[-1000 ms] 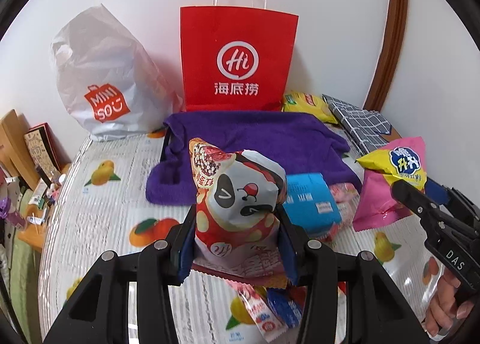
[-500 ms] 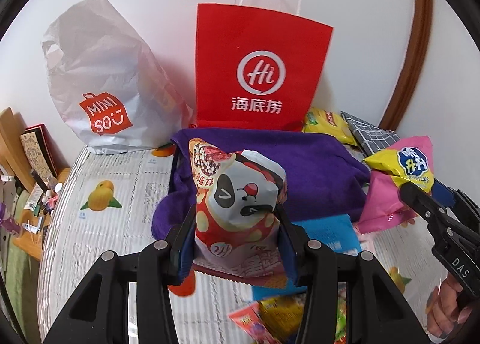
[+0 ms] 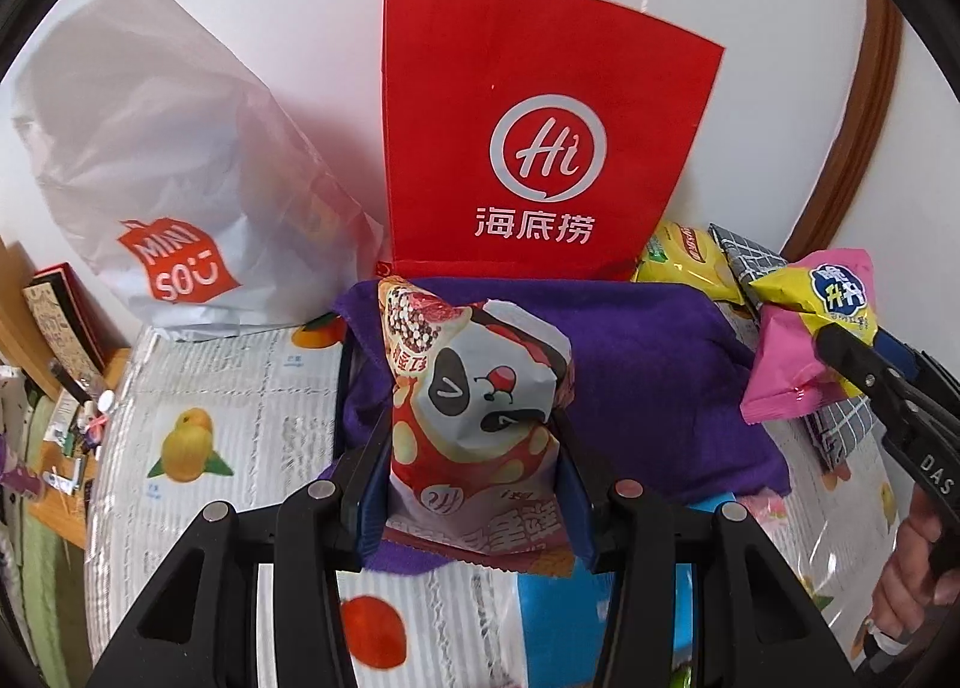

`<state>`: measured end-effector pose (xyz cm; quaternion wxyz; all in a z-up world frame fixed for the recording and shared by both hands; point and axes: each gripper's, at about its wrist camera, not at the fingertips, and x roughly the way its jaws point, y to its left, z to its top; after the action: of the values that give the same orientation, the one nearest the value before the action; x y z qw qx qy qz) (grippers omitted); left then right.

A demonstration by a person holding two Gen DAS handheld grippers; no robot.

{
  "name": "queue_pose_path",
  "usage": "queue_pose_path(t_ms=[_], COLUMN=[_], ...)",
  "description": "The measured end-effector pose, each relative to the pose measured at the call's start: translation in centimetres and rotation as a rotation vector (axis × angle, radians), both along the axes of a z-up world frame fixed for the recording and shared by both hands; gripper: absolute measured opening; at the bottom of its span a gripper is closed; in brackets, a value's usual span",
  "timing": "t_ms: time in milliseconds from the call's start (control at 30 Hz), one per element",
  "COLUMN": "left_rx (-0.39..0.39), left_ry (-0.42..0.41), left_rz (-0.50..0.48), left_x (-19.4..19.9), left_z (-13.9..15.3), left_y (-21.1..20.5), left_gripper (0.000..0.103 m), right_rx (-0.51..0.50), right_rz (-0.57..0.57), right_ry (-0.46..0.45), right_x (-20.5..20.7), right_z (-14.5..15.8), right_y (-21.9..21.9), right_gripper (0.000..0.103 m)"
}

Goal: Organize snacks
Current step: 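Carry both bags onto the purple towel and open both tools to release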

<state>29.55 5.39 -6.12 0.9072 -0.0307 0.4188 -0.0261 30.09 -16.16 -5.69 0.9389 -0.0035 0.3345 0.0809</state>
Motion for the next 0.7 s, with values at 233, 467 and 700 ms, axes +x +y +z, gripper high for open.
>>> queue_pose_path(t_ms=[233,467,700], left_rx=[0.008,0.010,0.009], left_ry=[0.059,0.108,0.164], left_rz=[0.000,-0.004,-0.014], left_x=[4.0,7.4,9.5], left_z=[-2.1,-4.4,-7.0], left_y=[-0.1,0.2,0.2], left_gripper=[0.045,0.045,0.045], right_rx=[-0.017,-0.026,-0.063], right_rz=[0.029,0.042,0.049], right_ry=[0.045,0.115,0.182], right_x=[4.3,7.6,9.2], right_z=[-2.6,-5.6,-8.8], right_y=[0.0,0.3,0.6], right_gripper=[0.054,0.054,0.054])
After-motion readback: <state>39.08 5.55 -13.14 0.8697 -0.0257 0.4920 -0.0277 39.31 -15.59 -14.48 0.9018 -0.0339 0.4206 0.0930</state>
